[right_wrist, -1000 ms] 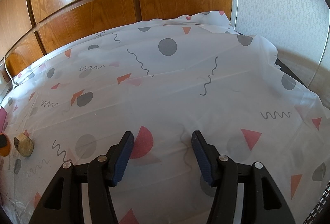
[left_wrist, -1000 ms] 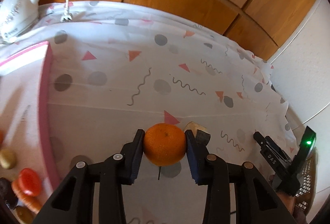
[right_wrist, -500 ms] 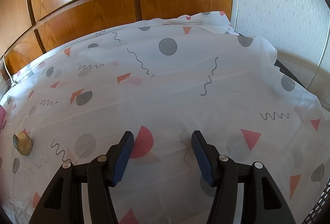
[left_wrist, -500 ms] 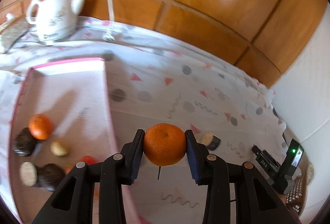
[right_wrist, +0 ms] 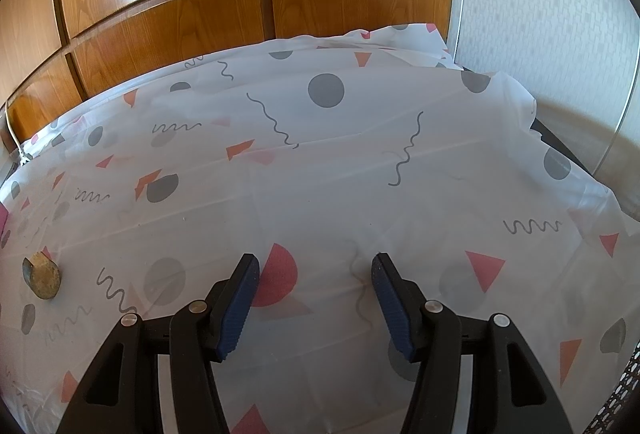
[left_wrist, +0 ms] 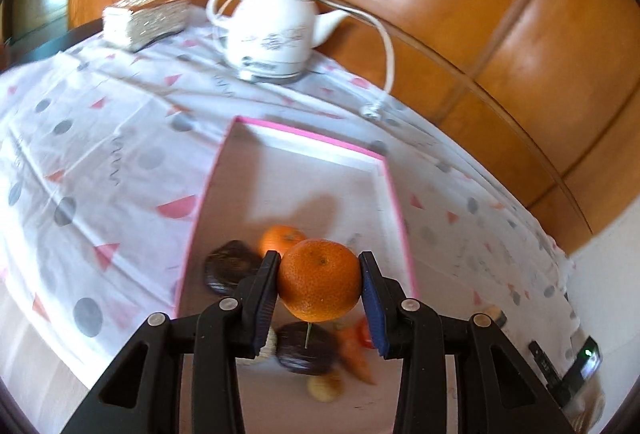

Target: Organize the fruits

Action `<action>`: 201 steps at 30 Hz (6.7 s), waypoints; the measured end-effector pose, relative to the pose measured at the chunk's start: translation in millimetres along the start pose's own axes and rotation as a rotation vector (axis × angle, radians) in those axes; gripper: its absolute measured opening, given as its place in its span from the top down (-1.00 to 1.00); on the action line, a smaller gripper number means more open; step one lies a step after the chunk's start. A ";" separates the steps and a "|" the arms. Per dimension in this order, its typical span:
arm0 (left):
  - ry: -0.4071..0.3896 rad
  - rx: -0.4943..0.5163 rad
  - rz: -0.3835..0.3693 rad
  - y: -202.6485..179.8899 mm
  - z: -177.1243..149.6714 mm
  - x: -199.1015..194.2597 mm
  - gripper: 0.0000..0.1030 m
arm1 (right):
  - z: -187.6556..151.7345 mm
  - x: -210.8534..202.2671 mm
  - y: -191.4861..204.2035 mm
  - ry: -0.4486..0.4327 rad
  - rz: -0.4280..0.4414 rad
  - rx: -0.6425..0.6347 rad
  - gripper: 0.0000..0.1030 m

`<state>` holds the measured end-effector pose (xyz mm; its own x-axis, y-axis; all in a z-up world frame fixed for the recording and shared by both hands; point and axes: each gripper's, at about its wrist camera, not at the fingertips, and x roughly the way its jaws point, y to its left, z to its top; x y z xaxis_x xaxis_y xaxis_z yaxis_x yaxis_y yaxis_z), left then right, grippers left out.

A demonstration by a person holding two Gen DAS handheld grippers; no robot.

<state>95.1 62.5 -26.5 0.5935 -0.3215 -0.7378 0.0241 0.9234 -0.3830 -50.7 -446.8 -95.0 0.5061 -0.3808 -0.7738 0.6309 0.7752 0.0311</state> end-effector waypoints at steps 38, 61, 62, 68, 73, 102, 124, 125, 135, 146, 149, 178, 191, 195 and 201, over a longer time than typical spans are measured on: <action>-0.085 0.124 0.090 -20.3 -28.3 -26.7 0.01 | 0.7 -1.2 2.3 0.008 -0.019 -0.013 -0.16; -0.124 0.000 0.173 19.9 -36.2 -46.7 -0.18 | 8.7 -39.7 68.4 0.052 0.314 -0.037 -0.15; -0.126 -0.002 0.172 20.3 -36.0 -47.3 -0.18 | 9.3 -41.6 74.7 0.058 0.342 -0.044 -0.15; -0.138 -0.009 0.170 20.6 -35.4 -50.5 -0.19 | 13.1 -48.3 113.4 0.096 0.461 -0.091 -0.16; -0.133 -0.016 0.168 21.9 -35.2 -49.7 -0.19 | 12.7 -46.3 148.1 0.119 0.483 -0.193 -0.16; -0.141 -0.017 0.158 22.2 -37.4 -58.2 -0.19 | -0.2 -28.7 181.2 0.174 0.443 -0.339 0.49; -0.197 -0.097 0.182 51.0 -32.7 -79.2 -0.20 | -1.6 -84.1 222.0 0.148 0.655 -0.460 0.49; -0.198 -0.103 0.186 53.8 -32.4 -79.3 -0.20 | -1.1 -88.8 229.6 0.151 0.683 -0.475 0.49; -0.174 -0.109 0.191 60.4 -34.0 -70.8 -0.20 | -13.3 -120.7 310.5 0.146 0.825 -0.643 0.49; -0.135 -0.115 0.192 64.0 -39.3 -59.9 -0.20 | -43.7 -96.9 372.9 0.213 0.766 -0.788 0.49; -0.125 -0.115 0.189 64.7 -40.4 -56.7 -0.20 | -49.3 -90.4 380.0 0.230 0.748 -0.816 0.48; -0.137 -0.044 0.183 40.6 -46.9 -61.9 -0.32 | -49.8 -129.4 320.4 0.096 0.696 -0.637 0.28; -0.181 -0.002 0.194 24.9 -53.2 -78.0 -0.42 | -44.3 -139.0 283.7 0.033 0.644 -0.514 0.27; -0.202 0.005 0.209 22.3 -55.2 -84.1 -0.55 | -47.2 -147.5 279.2 -0.017 0.617 -0.529 0.19; -0.230 0.017 0.224 19.3 -58.9 -91.6 -0.72 | -51.1 -152.6 273.8 -0.037 0.616 -0.526 -0.16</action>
<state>-6.2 97.5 1.0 0.7519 -0.0557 -0.6569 -0.1158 0.9698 -0.2147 14.8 -150.8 -0.7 0.6975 0.1822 -0.6930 -0.1219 0.9832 0.1358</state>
